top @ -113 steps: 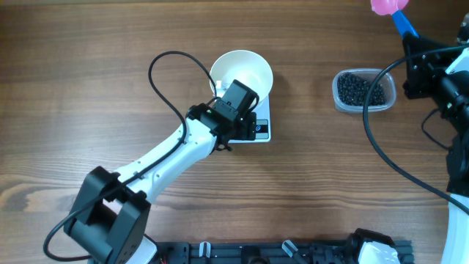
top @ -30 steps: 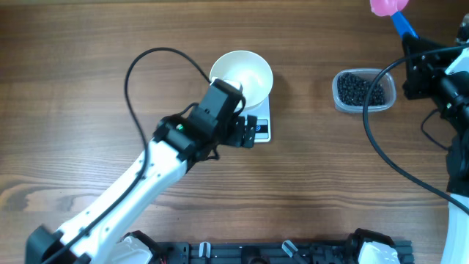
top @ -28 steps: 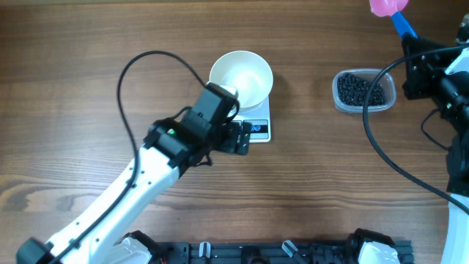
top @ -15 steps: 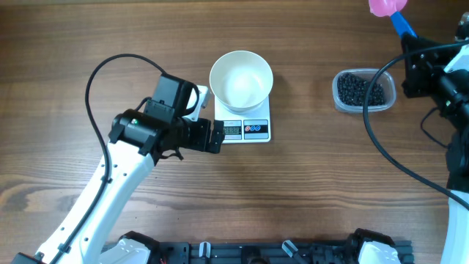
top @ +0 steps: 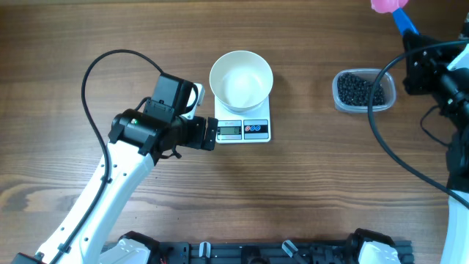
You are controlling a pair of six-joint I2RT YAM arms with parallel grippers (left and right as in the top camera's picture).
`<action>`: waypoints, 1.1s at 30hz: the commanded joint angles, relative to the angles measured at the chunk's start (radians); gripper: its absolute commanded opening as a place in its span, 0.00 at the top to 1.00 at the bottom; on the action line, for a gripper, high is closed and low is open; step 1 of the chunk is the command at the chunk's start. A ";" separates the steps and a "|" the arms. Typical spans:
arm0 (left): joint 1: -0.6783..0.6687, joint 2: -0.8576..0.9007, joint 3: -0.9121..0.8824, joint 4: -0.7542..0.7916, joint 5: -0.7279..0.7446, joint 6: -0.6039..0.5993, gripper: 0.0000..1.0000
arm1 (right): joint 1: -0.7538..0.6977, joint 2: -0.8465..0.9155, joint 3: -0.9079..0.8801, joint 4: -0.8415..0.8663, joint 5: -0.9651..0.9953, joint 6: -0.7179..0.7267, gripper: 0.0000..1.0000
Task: Scoop item into bowl and weigh 150g on scale
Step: 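Withdraw the left gripper beside the scale, holding the scoop raised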
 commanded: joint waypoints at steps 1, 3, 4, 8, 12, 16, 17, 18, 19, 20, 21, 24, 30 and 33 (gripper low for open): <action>0.008 -0.009 -0.002 0.003 -0.014 0.016 0.00 | -0.001 0.006 0.009 0.069 0.026 0.057 0.96; 0.008 -0.009 -0.002 0.003 -0.014 0.016 0.00 | -0.001 0.013 0.009 0.145 0.067 0.061 0.96; 0.008 -0.009 -0.002 0.003 -0.014 0.016 0.00 | -0.001 0.011 0.009 0.194 0.067 0.060 0.96; 0.008 -0.009 -0.002 0.003 -0.014 0.016 0.00 | -0.002 -0.010 0.009 0.202 0.123 0.059 0.96; 0.008 -0.009 -0.002 0.003 -0.014 0.016 0.00 | -0.001 -0.016 0.009 0.223 0.214 0.078 0.96; 0.008 -0.009 -0.002 0.003 -0.014 0.016 0.00 | -0.001 -0.014 0.009 0.241 0.232 0.393 0.96; 0.008 -0.009 -0.002 0.003 -0.014 0.016 0.00 | -0.001 -0.013 0.009 0.270 0.231 0.495 0.95; 0.008 -0.009 -0.002 0.003 -0.014 0.016 0.00 | -0.001 -0.010 0.009 0.286 0.230 0.594 0.96; 0.008 -0.009 -0.002 0.003 -0.014 0.016 0.00 | -0.001 -0.005 0.009 0.286 0.230 0.689 0.96; 0.008 -0.009 -0.002 0.003 -0.014 0.016 0.00 | -0.001 0.001 0.009 0.286 0.230 0.758 0.96; 0.008 -0.009 -0.002 0.003 -0.014 0.016 0.00 | 0.000 0.011 0.009 0.287 0.230 0.812 0.96; 0.008 -0.009 -0.002 0.003 -0.014 0.016 0.00 | 0.001 0.075 0.009 0.326 0.231 0.872 0.96; 0.008 -0.009 -0.002 0.003 -0.014 0.016 0.00 | 0.000 0.176 0.009 0.703 0.235 0.814 0.96; 0.008 -0.009 -0.002 0.003 -0.014 0.016 0.00 | -0.002 0.168 0.009 0.703 0.239 0.616 0.96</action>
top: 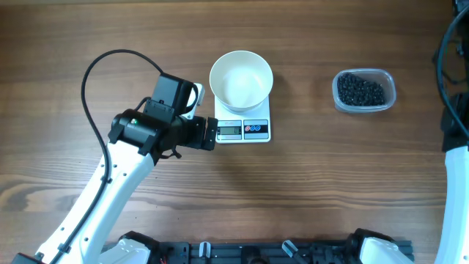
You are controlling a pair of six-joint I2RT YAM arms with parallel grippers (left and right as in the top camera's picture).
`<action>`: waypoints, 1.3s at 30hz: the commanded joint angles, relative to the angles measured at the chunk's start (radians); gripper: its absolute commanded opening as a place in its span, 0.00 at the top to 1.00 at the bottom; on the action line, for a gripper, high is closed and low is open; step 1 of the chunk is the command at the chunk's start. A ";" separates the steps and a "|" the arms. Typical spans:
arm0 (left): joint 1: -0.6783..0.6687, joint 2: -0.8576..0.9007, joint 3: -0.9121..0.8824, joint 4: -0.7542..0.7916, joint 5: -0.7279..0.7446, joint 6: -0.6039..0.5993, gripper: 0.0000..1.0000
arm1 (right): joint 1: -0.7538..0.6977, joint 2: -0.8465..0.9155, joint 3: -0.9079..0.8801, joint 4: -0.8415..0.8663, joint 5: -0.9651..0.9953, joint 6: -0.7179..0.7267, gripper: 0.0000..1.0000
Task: Scoop item into bowl and weigh 150g on scale
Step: 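Withdraw the left gripper beside the scale, holding the scoop raised, then move the pink scoop with the right gripper over the bean tub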
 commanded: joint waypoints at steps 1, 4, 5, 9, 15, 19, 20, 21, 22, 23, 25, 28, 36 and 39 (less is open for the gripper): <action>0.008 -0.009 -0.002 0.002 -0.010 0.016 0.00 | -0.007 -0.008 0.016 -0.003 0.013 -0.246 0.96; 0.008 -0.009 -0.002 0.002 -0.010 0.016 0.00 | -0.026 -0.008 0.016 -0.079 0.013 -0.447 0.96; 0.008 -0.009 -0.002 0.002 -0.010 0.016 0.00 | -0.039 -0.008 0.016 -0.093 0.013 -0.512 0.96; 0.008 -0.009 -0.002 0.002 -0.010 0.016 0.00 | -0.135 -0.026 0.016 -0.096 -0.058 -0.532 0.96; 0.008 -0.009 -0.002 0.002 -0.010 0.016 0.00 | -0.309 -0.026 0.016 -0.112 -0.156 -0.549 0.96; 0.008 -0.009 -0.002 0.002 -0.010 0.016 0.00 | -0.309 -0.052 0.016 -0.332 -0.185 -0.677 0.95; 0.008 -0.009 -0.002 0.002 -0.010 0.016 0.00 | -0.309 -0.070 0.016 -0.373 -0.185 -0.711 0.96; 0.008 -0.009 -0.002 0.002 -0.010 0.016 0.00 | -0.309 -0.098 0.016 -0.407 -0.186 -0.725 0.96; 0.008 -0.009 -0.002 0.002 -0.010 0.016 0.00 | -0.309 -0.121 0.016 -0.419 -0.185 -0.729 0.96; 0.008 -0.009 -0.002 0.025 -0.014 0.024 0.00 | -0.309 -0.146 0.016 -0.430 -0.182 -0.731 0.96; 0.007 -0.009 -0.002 0.076 -0.010 0.023 0.00 | -0.309 -0.166 0.016 -0.437 -0.182 -0.733 0.96; 0.008 -0.009 -0.002 0.078 0.107 0.024 0.00 | -0.309 -0.164 0.016 -0.442 -0.212 -0.697 0.96; -0.190 -0.061 -0.002 -0.027 0.006 -0.127 0.00 | -0.309 -0.164 0.016 -0.507 -0.315 -0.597 0.96; -0.215 -0.065 -0.002 -0.012 -0.082 -0.187 0.00 | -0.309 -0.165 0.016 -0.513 -0.325 -0.597 0.96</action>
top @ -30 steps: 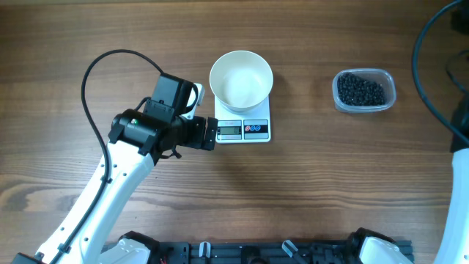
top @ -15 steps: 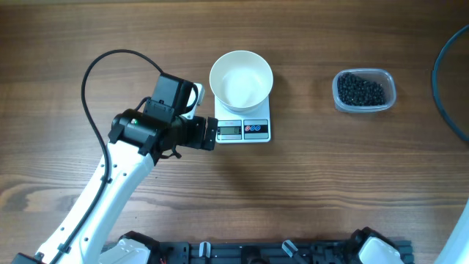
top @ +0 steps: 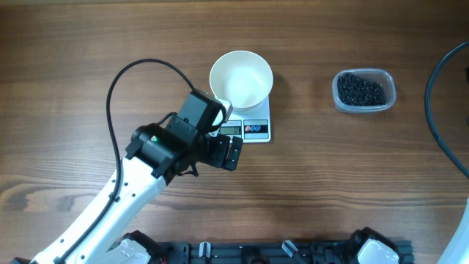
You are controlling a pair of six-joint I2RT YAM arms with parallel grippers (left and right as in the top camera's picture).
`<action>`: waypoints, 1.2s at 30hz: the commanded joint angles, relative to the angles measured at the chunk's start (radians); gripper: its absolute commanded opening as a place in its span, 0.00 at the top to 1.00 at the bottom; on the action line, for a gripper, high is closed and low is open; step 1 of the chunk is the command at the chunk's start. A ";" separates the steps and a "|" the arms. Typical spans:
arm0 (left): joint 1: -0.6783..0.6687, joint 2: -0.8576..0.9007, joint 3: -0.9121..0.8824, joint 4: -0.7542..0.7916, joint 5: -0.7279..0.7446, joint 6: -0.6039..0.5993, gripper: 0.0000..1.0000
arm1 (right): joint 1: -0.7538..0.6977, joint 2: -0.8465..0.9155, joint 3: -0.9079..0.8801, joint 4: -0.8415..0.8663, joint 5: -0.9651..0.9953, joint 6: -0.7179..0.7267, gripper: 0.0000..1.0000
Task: Scoop item into bowl and weigh 150g on scale
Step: 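Move the pink scoop with the right gripper over the bean tub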
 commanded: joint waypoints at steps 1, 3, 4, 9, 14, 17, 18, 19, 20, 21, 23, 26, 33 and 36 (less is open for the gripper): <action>0.011 -0.016 -0.001 0.010 -0.151 -0.084 0.00 | -0.001 0.001 0.009 -0.008 -0.061 0.021 0.96; 0.064 -0.017 -0.001 0.010 -0.150 -0.076 0.00 | -0.001 0.001 0.009 -0.022 -0.095 0.019 0.96; 0.084 -0.017 -0.001 0.011 -0.133 -0.046 0.00 | -0.001 0.001 0.009 -0.034 -0.095 0.019 0.96; 0.115 -0.015 -0.001 0.030 -0.082 0.071 0.00 | -0.001 0.001 0.009 -0.069 -0.095 0.021 0.96; 0.116 -0.015 -0.001 0.099 -0.090 0.078 0.00 | -0.001 0.001 0.009 -0.132 -0.095 0.020 0.96; 0.116 -0.014 -0.001 0.102 -0.136 0.077 0.00 | -0.001 0.001 0.009 -0.142 -0.095 0.018 0.96; 0.120 -0.014 -0.001 0.103 -0.138 0.077 0.00 | -0.001 0.001 0.009 -0.142 -0.095 0.018 0.96; 0.126 -0.013 -0.001 0.102 -0.131 0.072 0.00 | -0.001 0.001 0.009 -0.142 -0.095 0.018 0.96; 0.134 -0.010 -0.001 0.101 -0.120 0.070 0.00 | -0.001 0.001 0.009 -0.142 -0.095 0.018 0.96; 0.148 -0.002 -0.001 0.102 -0.094 0.071 0.00 | -0.001 0.001 0.009 -0.142 -0.095 0.019 0.96; 0.176 0.021 -0.001 0.101 -0.028 0.071 0.00 | -0.001 0.001 0.009 -0.142 -0.095 0.020 0.96; 0.159 0.028 0.000 0.113 -0.029 0.109 0.00 | -0.001 0.001 0.009 -0.142 -0.095 0.020 0.96; 0.137 0.028 -0.001 0.122 -0.086 0.092 0.00 | -0.001 0.001 0.009 -0.142 -0.095 0.020 0.96; 0.138 0.029 -0.001 0.125 -0.086 0.068 0.00 | -0.001 0.001 0.009 -0.143 -0.095 0.021 0.96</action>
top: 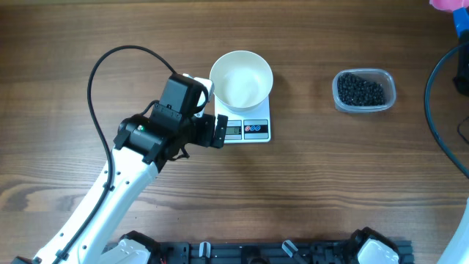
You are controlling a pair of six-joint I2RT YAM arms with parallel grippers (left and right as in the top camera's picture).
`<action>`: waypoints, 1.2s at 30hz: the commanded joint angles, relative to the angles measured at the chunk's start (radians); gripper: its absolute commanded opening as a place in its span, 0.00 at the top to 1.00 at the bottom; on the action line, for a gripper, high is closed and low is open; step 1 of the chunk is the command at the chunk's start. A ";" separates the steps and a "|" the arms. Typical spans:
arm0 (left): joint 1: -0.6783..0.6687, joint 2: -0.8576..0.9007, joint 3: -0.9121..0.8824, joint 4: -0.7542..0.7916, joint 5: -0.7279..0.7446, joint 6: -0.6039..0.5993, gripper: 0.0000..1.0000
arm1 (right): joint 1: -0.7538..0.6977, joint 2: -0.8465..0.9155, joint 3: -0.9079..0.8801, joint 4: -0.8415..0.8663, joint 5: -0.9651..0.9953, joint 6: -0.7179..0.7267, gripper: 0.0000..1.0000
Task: Scoop item into bowl and weigh 150g on scale
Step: 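Move the pink scoop with the right gripper over the bean tub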
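Note:
A white bowl (241, 79) with nothing visible in it stands on the small white scale (258, 136) at mid-table. A clear tub of small black beads (363, 91) sits to the right. My left gripper (218, 132) is low at the scale's left front corner, next to the display; its jaw state is unclear from above. A pink scoop (444, 4) with a blue handle (461, 22) pokes in at the top right corner. Only a dark sliver of my right arm (462, 75) shows at the edge, and its fingers are hidden.
A black cable (110, 81) loops over the left arm's white link (121, 191). Another cable (432, 117) hangs down the right side. A black rail (249, 253) runs along the table's front edge.
My left arm has shifted back to the left, from the scale's front edge to its left front corner. The pink scoop has come back into view at the top right corner.
At first my left gripper sat at the scale's left edge, and the right gripper held the scoop beyond the tub. Then the right gripper and scoop were out of view. Later the left gripper stood at the scale's front; now it is back left and the scoop shows again.

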 commanded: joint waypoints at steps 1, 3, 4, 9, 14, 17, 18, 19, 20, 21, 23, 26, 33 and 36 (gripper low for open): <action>0.002 0.004 -0.001 0.006 -0.013 -0.014 0.00 | -0.001 0.001 0.009 0.000 -0.021 0.004 0.96; 0.002 0.004 -0.001 0.006 -0.013 -0.013 0.00 | -0.001 0.001 0.009 0.000 -0.020 0.005 0.96; 0.002 0.004 -0.001 0.006 -0.013 -0.013 0.00 | -0.001 0.001 0.009 0.000 -0.021 0.005 0.96; 0.002 0.004 -0.001 0.005 -0.013 -0.013 0.00 | -0.001 0.001 0.009 0.000 -0.021 0.004 0.96; 0.002 0.004 -0.001 0.006 -0.013 -0.013 0.00 | -0.001 0.001 0.009 -0.075 -0.020 0.095 0.96; 0.002 0.004 -0.001 0.005 -0.013 -0.013 0.00 | -0.001 0.001 0.009 -0.090 -0.020 0.104 0.96; 0.002 0.004 -0.001 0.005 -0.013 -0.013 0.00 | -0.001 0.001 0.009 -0.089 -0.020 0.105 0.96; 0.002 0.004 -0.001 0.006 -0.013 -0.013 0.00 | -0.001 0.002 0.009 -0.089 -0.020 0.105 0.96; 0.002 0.004 -0.001 0.005 -0.013 -0.013 0.00 | -0.001 0.002 0.009 -0.089 -0.020 0.105 0.96; 0.002 0.004 -0.001 0.005 -0.013 -0.013 0.00 | -0.001 0.002 0.009 -0.089 -0.020 0.105 0.96; 0.002 0.004 -0.001 0.001 -0.013 -0.013 0.00 | -0.001 0.002 0.009 -0.088 -0.020 0.095 0.96; 0.002 0.004 -0.001 -0.006 -0.013 -0.013 0.00 | 0.000 0.002 0.009 -0.093 -0.024 -0.019 0.96; 0.002 0.004 -0.001 -0.006 -0.005 -0.013 0.00 | 0.000 0.002 0.009 -0.138 -0.027 -0.134 0.96; 0.002 0.004 -0.001 -0.006 -0.005 -0.013 0.00 | 0.000 0.024 0.009 -0.232 -0.016 -0.282 0.96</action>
